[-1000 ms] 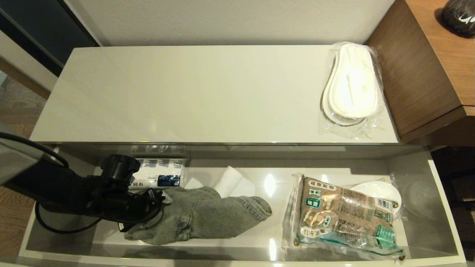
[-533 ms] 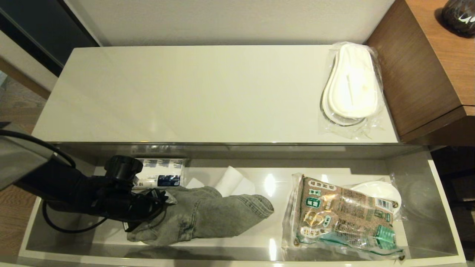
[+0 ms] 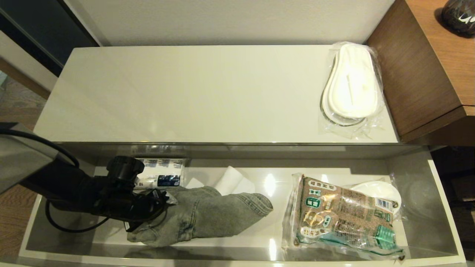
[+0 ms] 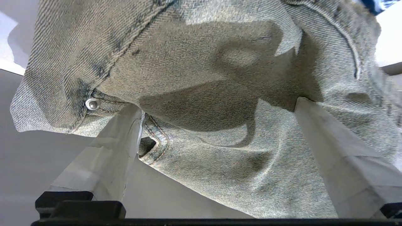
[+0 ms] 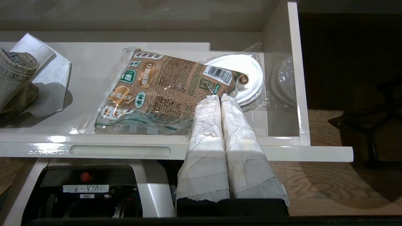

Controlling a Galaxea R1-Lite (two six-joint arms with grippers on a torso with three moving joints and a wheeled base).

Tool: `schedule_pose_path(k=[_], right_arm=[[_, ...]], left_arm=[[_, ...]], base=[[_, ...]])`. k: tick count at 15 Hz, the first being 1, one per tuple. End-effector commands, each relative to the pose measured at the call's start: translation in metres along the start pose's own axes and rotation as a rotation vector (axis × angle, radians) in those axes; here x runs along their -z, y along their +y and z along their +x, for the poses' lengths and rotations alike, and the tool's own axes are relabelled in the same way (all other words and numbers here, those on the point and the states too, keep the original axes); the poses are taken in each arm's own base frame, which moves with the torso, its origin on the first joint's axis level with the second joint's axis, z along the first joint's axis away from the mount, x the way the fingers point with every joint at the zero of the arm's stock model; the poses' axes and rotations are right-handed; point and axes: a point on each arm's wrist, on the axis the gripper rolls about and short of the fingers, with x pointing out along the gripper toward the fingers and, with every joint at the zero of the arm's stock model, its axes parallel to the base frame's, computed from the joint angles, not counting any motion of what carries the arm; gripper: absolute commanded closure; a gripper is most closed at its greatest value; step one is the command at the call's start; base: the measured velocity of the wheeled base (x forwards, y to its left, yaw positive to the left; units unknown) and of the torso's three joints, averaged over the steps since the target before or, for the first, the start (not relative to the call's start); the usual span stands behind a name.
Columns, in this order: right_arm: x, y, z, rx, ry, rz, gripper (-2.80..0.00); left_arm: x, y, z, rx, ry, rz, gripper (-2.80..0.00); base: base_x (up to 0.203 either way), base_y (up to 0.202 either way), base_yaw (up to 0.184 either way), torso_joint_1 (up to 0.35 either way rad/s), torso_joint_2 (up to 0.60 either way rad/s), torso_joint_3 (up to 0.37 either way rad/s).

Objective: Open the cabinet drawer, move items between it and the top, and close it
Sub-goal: Take out the shorts from the drawer

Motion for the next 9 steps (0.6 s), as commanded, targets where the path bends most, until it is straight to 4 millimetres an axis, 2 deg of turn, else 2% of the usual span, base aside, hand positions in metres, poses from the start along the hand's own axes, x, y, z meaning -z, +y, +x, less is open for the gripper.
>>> schedule_pose_path(k=[1, 5, 9], right_arm=[[0.0, 0.0, 0.0, 0.0, 0.002, -0.001, 0.0], [0.0, 0.0, 0.0, 0.0, 0.002, -0.001, 0.0], [0.0, 0.0, 0.0, -0.002, 0.002, -0.001, 0.0]], left_arm=[[-0.001, 0.001, 0.002, 0.001, 0.003, -0.008, 0.0], [-0.001, 0.0, 0.0, 0.006, -0.001, -0.008, 0.0], [-0.001, -0.006, -0.017, 0.038, -0.031, 0.003, 0.0]], base=[[0.0, 0.0, 0.0, 0.0, 0.0, 0.0], [0.0, 0.0, 0.0, 0.0, 0.0, 0.0], [0.0, 0.0, 0.0, 0.0, 0.0, 0.0]])
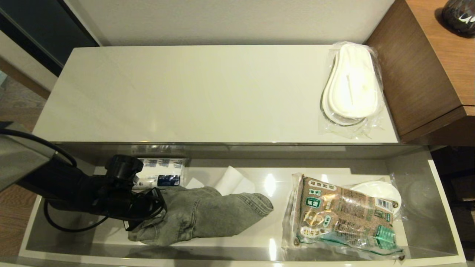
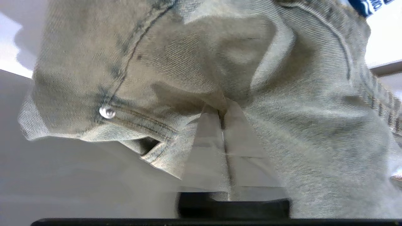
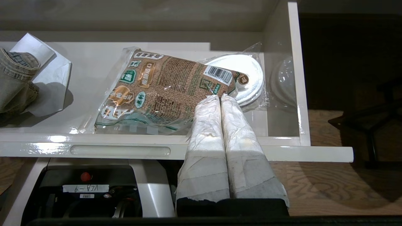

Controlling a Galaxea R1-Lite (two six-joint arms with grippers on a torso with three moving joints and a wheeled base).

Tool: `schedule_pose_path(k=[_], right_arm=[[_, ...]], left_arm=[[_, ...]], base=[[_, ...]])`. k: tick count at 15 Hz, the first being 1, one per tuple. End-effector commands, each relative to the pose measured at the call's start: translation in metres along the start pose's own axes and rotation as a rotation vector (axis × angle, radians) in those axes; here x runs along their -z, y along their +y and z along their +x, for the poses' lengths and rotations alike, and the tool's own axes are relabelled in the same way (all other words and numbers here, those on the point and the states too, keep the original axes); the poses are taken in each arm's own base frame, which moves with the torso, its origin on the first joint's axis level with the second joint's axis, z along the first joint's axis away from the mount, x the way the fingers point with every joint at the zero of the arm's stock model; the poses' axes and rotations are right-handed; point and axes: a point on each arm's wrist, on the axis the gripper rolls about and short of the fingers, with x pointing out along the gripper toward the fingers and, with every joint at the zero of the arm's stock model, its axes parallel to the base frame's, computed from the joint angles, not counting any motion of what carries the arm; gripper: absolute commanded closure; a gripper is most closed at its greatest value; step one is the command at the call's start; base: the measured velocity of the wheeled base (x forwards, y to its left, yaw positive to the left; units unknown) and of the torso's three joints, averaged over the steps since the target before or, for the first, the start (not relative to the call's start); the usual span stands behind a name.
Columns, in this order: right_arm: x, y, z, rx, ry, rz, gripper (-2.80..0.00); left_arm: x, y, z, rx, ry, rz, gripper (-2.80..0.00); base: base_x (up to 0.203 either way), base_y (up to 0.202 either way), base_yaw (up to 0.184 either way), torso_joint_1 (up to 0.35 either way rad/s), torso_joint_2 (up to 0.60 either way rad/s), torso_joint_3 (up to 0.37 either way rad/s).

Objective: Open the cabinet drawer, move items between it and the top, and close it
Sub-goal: Take out the shorts from the drawer

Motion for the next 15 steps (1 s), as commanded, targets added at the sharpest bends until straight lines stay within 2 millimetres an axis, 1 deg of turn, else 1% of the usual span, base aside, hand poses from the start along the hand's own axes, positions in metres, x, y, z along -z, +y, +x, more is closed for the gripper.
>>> schedule_pose_path(k=[1, 7, 9, 10, 11, 13, 14, 15], right_arm=[[0.0, 0.0, 0.0, 0.0, 0.003, 0.0, 0.0], [0.0, 0.0, 0.0, -0.001, 0.002, -0.002, 0.0], [0.0, 0.0, 0.0, -0.001, 0.002, -0.003, 0.0], [0.0, 0.0, 0.0, -0.001, 0.002, -0.003, 0.0], [0.0, 0.0, 0.0, -0.001, 0.002, -0.003, 0.0], [0.0, 0.0, 0.0, -0.003, 0.002, -0.005, 0.0], [0.0, 0.0, 0.0, -0.003, 0.002, -0.006, 0.0], [0.0, 0.0, 0.0, -0.003, 0.002, -0.006, 0.0]], left_arm=[[0.0, -0.005, -0.014, 0.028, -0.029, 0.006, 0.0], [0.001, -0.005, -0.014, 0.026, -0.026, 0.003, 0.0], [0.0, -0.01, -0.028, 0.052, -0.057, 0.01, 0.0], [0.0, -0.014, -0.041, 0.076, -0.084, 0.016, 0.0], [0.0, -0.015, -0.047, 0.086, -0.095, 0.017, 0.0], [0.001, -0.015, -0.048, 0.084, -0.09, 0.017, 0.0], [0.002, -0.017, -0.058, 0.093, -0.093, 0.022, 0.0], [0.005, -0.021, -0.078, 0.122, -0.113, 0.033, 0.0]], base=[[0.0, 0.0, 0.0, 0.0, 0.0, 0.0], [0.0, 0.0, 0.0, 0.0, 0.0, 0.0], [0.0, 0.0, 0.0, 0.0, 0.0, 0.0], [0.0, 0.0, 0.0, 0.0, 0.0, 0.0], [0.0, 0.0, 0.0, 0.0, 0.0, 0.0], [0.0, 0.0, 0.0, 0.0, 0.0, 0.0], [0.0, 0.0, 0.0, 0.0, 0.0, 0.0], [0.0, 0.0, 0.0, 0.0, 0.0, 0.0]])
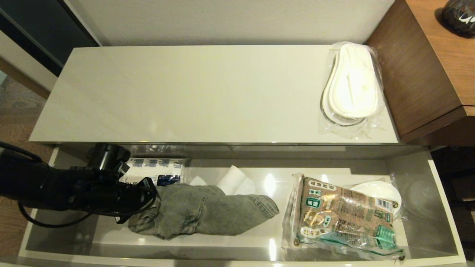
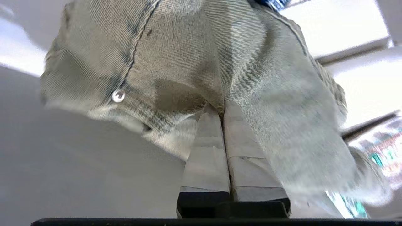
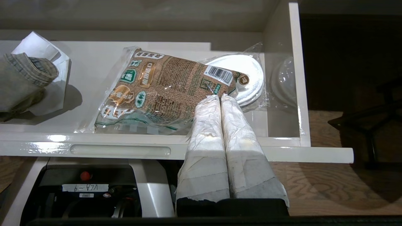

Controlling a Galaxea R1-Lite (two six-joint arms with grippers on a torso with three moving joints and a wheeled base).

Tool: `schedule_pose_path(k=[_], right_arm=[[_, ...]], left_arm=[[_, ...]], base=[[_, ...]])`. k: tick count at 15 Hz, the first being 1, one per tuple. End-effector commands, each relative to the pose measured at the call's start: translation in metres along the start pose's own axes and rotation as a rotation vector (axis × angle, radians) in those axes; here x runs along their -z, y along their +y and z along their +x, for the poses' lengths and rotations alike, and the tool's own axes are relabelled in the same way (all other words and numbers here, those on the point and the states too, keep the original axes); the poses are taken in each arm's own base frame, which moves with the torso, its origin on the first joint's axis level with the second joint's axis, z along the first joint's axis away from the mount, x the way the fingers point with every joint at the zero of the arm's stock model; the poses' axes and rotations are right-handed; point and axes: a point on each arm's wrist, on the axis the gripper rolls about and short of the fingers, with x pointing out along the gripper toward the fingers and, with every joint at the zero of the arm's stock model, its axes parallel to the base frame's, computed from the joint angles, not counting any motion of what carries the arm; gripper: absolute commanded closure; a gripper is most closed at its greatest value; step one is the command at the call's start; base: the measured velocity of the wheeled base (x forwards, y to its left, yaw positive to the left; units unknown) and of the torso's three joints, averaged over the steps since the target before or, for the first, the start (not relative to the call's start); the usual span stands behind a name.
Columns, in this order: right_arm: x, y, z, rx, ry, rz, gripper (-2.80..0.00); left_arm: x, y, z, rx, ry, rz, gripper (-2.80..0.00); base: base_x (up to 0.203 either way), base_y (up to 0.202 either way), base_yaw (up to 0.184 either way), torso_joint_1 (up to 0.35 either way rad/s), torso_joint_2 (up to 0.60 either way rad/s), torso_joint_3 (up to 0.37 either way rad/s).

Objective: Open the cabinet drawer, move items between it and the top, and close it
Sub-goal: Take out the shorts from the drawer

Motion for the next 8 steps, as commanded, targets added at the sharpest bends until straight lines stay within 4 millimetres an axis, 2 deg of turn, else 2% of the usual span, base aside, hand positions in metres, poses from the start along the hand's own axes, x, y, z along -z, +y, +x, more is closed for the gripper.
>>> schedule_pose_path(k=[1, 2, 4, 5, 7, 8], right_arm=[[0.0, 0.0, 0.0, 0.0, 0.001, 0.001, 0.0], [0.0, 0.0, 0.0, 0.0, 0.001, 0.001, 0.0], [0.0, 0.0, 0.0, 0.0, 0.002, 0.004, 0.0], [0.0, 0.0, 0.0, 0.0, 0.001, 0.004, 0.0], [0.0, 0.0, 0.0, 0.0, 0.001, 0.004, 0.0], [0.0, 0.0, 0.0, 0.0, 0.001, 0.004, 0.0]], left_arm=[[0.003, -0.016, -0.056, 0.095, -0.083, 0.033, 0.0], [0.01, -0.022, -0.088, 0.141, -0.121, 0.052, 0.0], [0.026, -0.023, -0.133, 0.188, -0.153, 0.072, 0.0], [0.033, -0.022, -0.15, 0.194, -0.15, 0.075, 0.0], [0.041, -0.021, -0.164, 0.19, -0.128, 0.073, 0.0], [0.046, -0.02, -0.178, 0.205, -0.138, 0.079, 0.0]], base=[[0.0, 0.0, 0.0, 0.0, 0.0, 0.0], [0.0, 0.0, 0.0, 0.0, 0.0, 0.0], [0.0, 0.0, 0.0, 0.0, 0.0, 0.0], [0.0, 0.0, 0.0, 0.0, 0.0, 0.0], [0.0, 0.0, 0.0, 0.0, 0.0, 0.0], [0.0, 0.0, 0.0, 0.0, 0.0, 0.0]])
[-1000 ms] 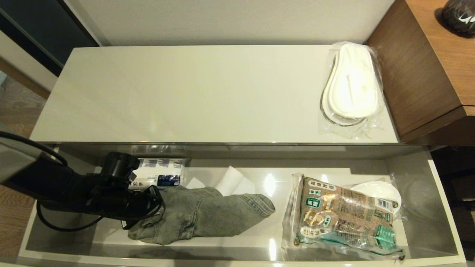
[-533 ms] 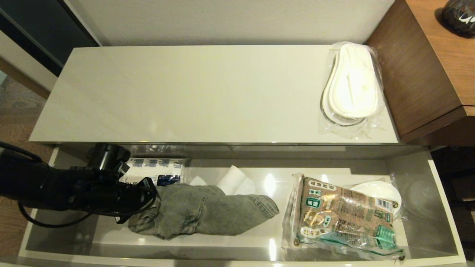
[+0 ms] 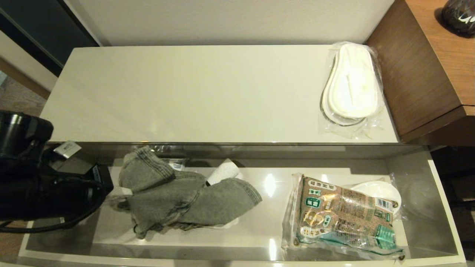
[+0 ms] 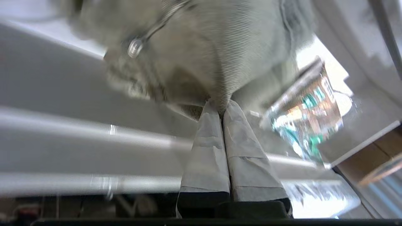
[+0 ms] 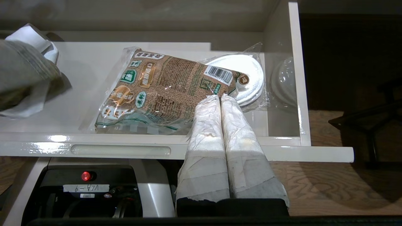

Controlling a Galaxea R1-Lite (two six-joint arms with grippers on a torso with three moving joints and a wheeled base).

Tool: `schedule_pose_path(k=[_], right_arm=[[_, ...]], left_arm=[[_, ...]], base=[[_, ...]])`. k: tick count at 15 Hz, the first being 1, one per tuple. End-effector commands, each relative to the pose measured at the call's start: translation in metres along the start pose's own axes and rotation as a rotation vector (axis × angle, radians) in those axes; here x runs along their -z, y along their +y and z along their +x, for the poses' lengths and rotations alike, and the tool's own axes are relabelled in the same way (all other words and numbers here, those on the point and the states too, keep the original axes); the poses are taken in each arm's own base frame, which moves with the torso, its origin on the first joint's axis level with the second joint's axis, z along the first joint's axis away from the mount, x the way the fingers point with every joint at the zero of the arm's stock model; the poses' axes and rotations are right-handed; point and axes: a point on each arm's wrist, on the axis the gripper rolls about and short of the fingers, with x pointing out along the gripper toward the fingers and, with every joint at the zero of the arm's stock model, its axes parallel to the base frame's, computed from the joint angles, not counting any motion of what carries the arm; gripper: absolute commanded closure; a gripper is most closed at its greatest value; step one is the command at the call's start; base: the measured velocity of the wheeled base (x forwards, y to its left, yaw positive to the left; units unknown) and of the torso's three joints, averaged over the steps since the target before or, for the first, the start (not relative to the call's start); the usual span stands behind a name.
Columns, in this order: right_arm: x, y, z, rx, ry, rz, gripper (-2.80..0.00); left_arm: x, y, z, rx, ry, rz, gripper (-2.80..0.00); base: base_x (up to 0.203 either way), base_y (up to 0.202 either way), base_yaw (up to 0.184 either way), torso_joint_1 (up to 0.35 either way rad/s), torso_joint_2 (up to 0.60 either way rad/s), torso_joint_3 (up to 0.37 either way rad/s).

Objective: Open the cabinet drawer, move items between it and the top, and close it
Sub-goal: Take out the shorts from the drawer

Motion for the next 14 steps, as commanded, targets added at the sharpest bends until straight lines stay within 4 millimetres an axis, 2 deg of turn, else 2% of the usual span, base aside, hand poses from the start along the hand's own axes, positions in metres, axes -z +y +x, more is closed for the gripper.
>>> schedule_pose_path(k=[1, 2, 4, 7, 10, 14], right_arm=[[0.0, 0.0, 0.0, 0.0, 0.001, -0.003, 0.0], [0.0, 0.0, 0.0, 0.0, 0.001, -0.002, 0.0], [0.0, 0.0, 0.0, 0.0, 0.001, -0.002, 0.0], [0.0, 0.0, 0.0, 0.0, 0.001, -0.002, 0.0], [0.0, 0.0, 0.0, 0.0, 0.003, -0.002, 0.0], [0.0, 0.0, 0.0, 0.001, 0.001, 0.0, 0.0]], left_arm=[[0.014, -0.008, -0.047, 0.075, -0.06, 0.025, 0.0], [0.016, -0.01, -0.055, 0.087, -0.059, 0.027, 0.0], [0.017, -0.011, -0.059, 0.093, -0.056, 0.028, 0.0], [0.011, -0.036, -0.104, 0.214, -0.112, 0.075, 0.0], [0.009, -0.062, -0.159, 0.333, -0.166, 0.134, 0.0], [0.009, -0.082, -0.206, 0.443, -0.215, 0.192, 0.0]], base=[[0.0, 0.0, 0.0, 0.0, 0.0, 0.0], [0.0, 0.0, 0.0, 0.0, 0.0, 0.0], [0.0, 0.0, 0.0, 0.0, 0.0, 0.0], [0.0, 0.0, 0.0, 0.0, 0.0, 0.0], [0.0, 0.0, 0.0, 0.0, 0.0, 0.0], [0.0, 0.0, 0.0, 0.0, 0.0, 0.0]])
